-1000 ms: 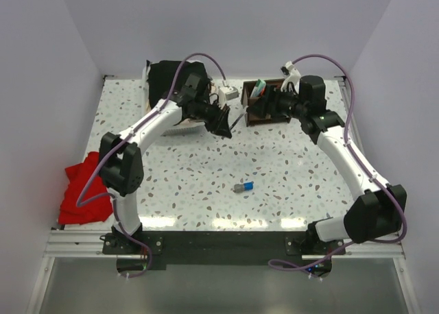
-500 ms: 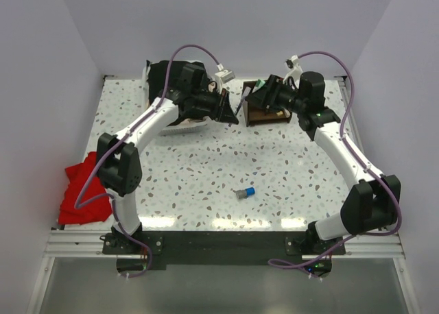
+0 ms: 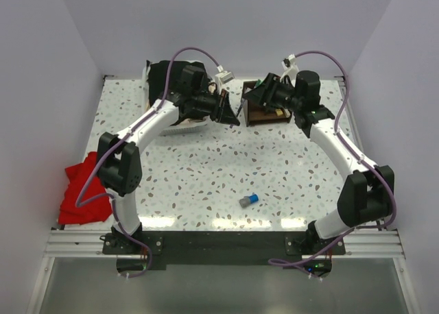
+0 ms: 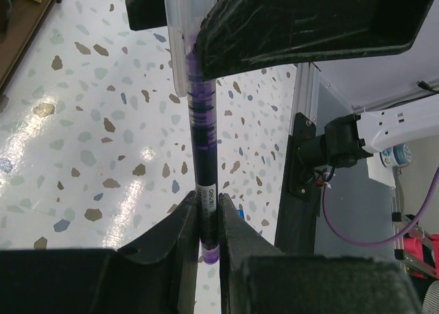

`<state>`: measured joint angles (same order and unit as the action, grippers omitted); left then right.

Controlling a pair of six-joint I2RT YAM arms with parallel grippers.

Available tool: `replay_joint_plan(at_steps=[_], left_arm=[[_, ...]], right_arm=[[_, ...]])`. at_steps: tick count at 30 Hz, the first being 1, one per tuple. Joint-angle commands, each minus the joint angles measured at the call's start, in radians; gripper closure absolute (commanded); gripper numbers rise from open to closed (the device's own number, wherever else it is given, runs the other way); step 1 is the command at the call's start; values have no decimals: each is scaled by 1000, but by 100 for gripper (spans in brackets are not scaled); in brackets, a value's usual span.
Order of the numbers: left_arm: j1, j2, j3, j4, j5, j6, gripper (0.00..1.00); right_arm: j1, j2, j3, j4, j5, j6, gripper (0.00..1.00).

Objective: Sort the stationery into containers
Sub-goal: Close the pen cap on the pen, then place the pen in the storage box.

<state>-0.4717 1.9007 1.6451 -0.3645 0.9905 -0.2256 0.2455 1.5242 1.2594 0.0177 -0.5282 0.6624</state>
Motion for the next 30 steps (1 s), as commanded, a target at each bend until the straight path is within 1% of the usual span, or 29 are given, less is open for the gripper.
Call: replay_joint_plan(at_steps=[1, 2, 5, 6, 8, 9, 10, 11, 13, 14, 16, 17, 19, 20, 21, 23, 24, 25, 28, 29, 30], left_arm=[[-4, -6, 1, 47, 48, -15, 100], [-5, -6, 1, 47, 53, -15, 100], [-5, 1, -1, 50, 53, -17, 100], [-5, 1, -1, 52, 56, -18, 100], [-5, 8, -1, 55, 56, -20, 100], [-5, 11, 2, 58, 56, -21, 100], [-5, 12, 2, 58, 51, -21, 100], [-5, 14, 5, 55, 40, -21, 99], [-5, 18, 12, 39, 5, -15, 91], [-5, 18, 15, 32, -9, -11, 80], [-5, 18, 27, -8, -67, 28, 67], [-5, 15, 33, -28, -94, 51, 59], [-2, 6, 50, -86, -168, 126, 52], [1, 1, 51, -105, -197, 150, 51], [2, -3, 51, -120, -226, 191, 49], [8, -25, 38, -155, -298, 221, 46], [11, -43, 30, -166, -326, 257, 45], [13, -55, 18, -181, -381, 272, 43], [18, -95, -31, -200, -476, 308, 41], [19, -107, -57, -202, -501, 318, 41], [19, -126, -70, -200, -524, 330, 41]], right_arm=[[14, 17, 54, 79, -27, 16, 50], [17, 21, 58, 82, -32, 13, 52], [29, 30, 67, 100, -53, 11, 62], [35, 30, 72, 105, -58, 8, 68], [40, 34, 77, 116, -81, 3, 76], [44, 34, 81, 117, -87, -6, 85], [47, 34, 83, 119, -99, -12, 89], [48, 34, 86, 120, -107, -17, 100], [46, 30, 86, 108, -108, -40, 100], [46, 28, 84, 103, -111, -50, 100], [46, 25, 80, 97, -121, -92, 100], [41, 24, 83, 96, -134, -113, 100], [40, 30, 106, 42, -135, -220, 100], [37, 43, 133, 25, -135, -259, 100], [37, 51, 149, -2, -130, -333, 100], [35, 77, 191, -15, -113, -423, 100], [34, 86, 205, -40, -104, -449, 100], [35, 99, 219, -47, -89, -472, 100], [34, 146, 288, -77, -44, -566, 100], [34, 157, 300, -87, -32, -619, 100], [34, 184, 311, -97, 12, -644, 100]])
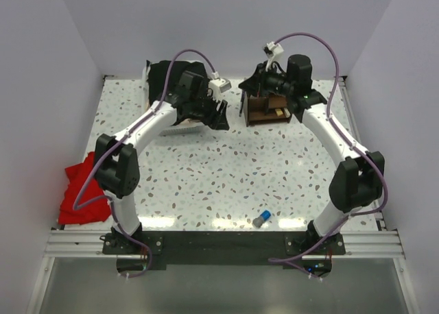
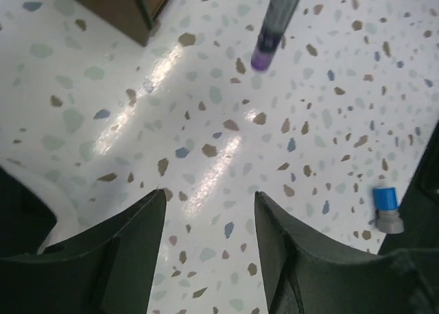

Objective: Sort the stationery into containers
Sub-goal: Place the pen in the storage box.

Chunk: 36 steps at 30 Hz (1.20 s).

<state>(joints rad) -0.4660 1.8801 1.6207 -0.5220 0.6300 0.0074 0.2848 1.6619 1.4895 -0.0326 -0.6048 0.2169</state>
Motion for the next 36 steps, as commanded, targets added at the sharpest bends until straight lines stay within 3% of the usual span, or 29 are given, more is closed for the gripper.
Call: replay_joint_plan(at_steps=[1, 6, 7, 22, 36], left_arm=[[13, -113, -56, -45, -208, 100, 40], [15, -154, -105, -53, -250, 137, 39], [13, -159, -110, -53, -248, 140, 32], [27, -139, -133, -79, -254, 177, 31], [30, -78, -78, -79, -202, 154, 31]], right_arm=[[-7, 56, 95, -46, 105, -212, 100], [-16, 140, 133, 8, 169, -310, 100], [-18, 171, 152, 17, 180, -315, 100], [-49, 378, 391, 100, 250, -329, 100], [-53, 438, 434, 132, 290, -315, 100]])
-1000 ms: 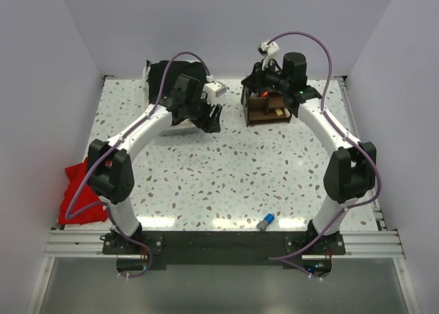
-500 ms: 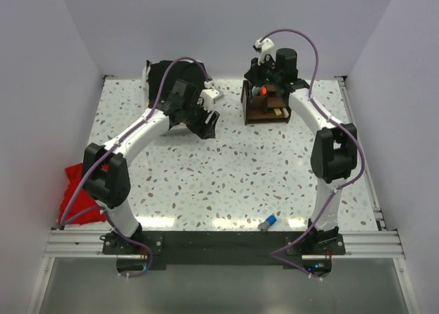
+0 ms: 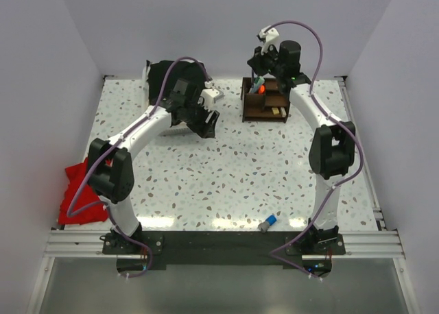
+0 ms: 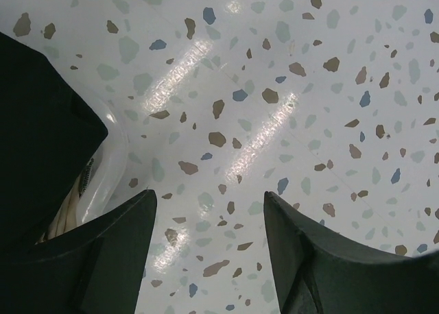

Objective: Sort the stationery into containers
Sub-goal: Place the pen in the storage box.

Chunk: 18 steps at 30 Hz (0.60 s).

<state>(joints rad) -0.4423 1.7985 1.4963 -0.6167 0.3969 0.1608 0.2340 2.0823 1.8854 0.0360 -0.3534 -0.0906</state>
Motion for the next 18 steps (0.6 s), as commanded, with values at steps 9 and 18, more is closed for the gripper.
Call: replay_joint_plan(at_steps=[9, 18], left_arm=[[7, -1, 50, 15, -20, 13, 31], [5, -10, 59, 32, -46, 14, 31]], right_arm=[[-2, 52, 46, 76, 94, 14, 65], [-2, -63, -14, 35, 162, -6, 46]])
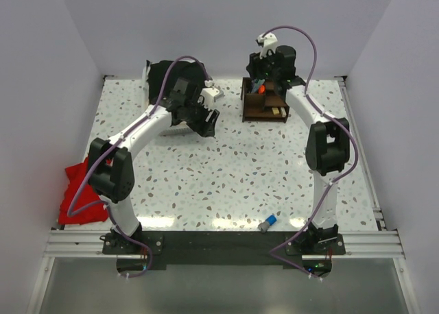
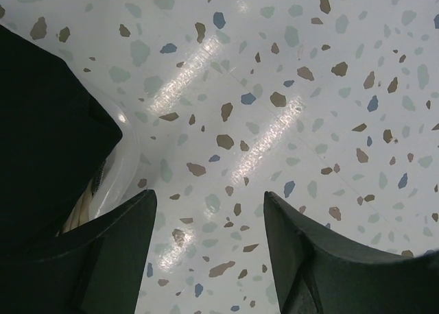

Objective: Sort the stationery into containers
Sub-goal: Place the pen in the storage box.

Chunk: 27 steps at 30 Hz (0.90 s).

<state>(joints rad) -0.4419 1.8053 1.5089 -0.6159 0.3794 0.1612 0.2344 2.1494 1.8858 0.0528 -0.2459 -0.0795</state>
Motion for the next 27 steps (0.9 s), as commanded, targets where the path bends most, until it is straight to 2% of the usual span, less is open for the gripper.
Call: replay_joint_plan(at_steps=[1, 3, 6, 7, 8, 10, 11, 12, 13, 14, 16, 17, 18, 20, 22, 23, 24, 25, 26, 27], left_arm=[[6, -18, 48, 33, -37, 14, 31], [6, -27, 48, 41, -103, 15, 31], [6, -47, 39, 44, -230, 37, 30], [6, -53, 28, 45, -264, 43, 30], [8, -67, 19, 51, -295, 49, 30], [8, -83, -13, 59, -361, 49, 29], [6, -98, -22, 62, -369, 47, 28], [6, -104, -29, 62, -366, 43, 28], [6, -109, -30, 61, -344, 41, 28], [6, -113, -27, 48, -262, 43, 27], [2, -106, -3, 9, -136, 60, 25], [-12, -101, 5, -7, -23, 69, 16], [-35, -98, -2, -10, -2, 75, 7], [-124, -95, -18, -12, 0, 75, 7], [-199, -96, -59, 22, -19, 7, 3], [-214, -95, -76, 34, -8, -29, 1], [-230, -93, -94, 42, -7, -61, 0], [-269, -89, -101, 48, -19, -89, 0], [-290, -86, -104, 48, -96, -101, 0], [-310, -78, -101, 51, -181, -120, 0]], right_arm=[[-3, -153, -22, 6, 56, -34, 46], [-6, -231, -68, -37, 37, -61, 44], [-6, -333, -172, -174, -91, -184, 40], [-7, -402, -200, -227, -178, -275, 39], [-7, -439, -221, -380, -237, -342, 39], [-7, -520, -263, -564, -297, -528, 39], [-9, -542, -277, -722, -309, -563, 39], [-13, -562, -307, -787, -303, -575, 39], [-20, -603, -326, -839, -305, -545, 39], [-27, -620, -342, -917, -308, -508, 39], [-52, -664, -398, -958, -326, -395, 39], [-61, -721, -427, -937, -325, -347, 38], [-72, -752, -492, -905, -297, -253, 37], [-87, -839, -543, -793, -238, -179, 34], [-118, -882, -568, -704, -18, -70, 27], [-162, -908, -556, -682, 82, -16, 15], [-200, -922, -547, -668, 241, 106, 8], [-233, -928, -536, -663, 285, 157, 3], [-336, -930, -499, -674, 299, 194, 4], [-374, -921, -478, -689, 307, 243, 4]])
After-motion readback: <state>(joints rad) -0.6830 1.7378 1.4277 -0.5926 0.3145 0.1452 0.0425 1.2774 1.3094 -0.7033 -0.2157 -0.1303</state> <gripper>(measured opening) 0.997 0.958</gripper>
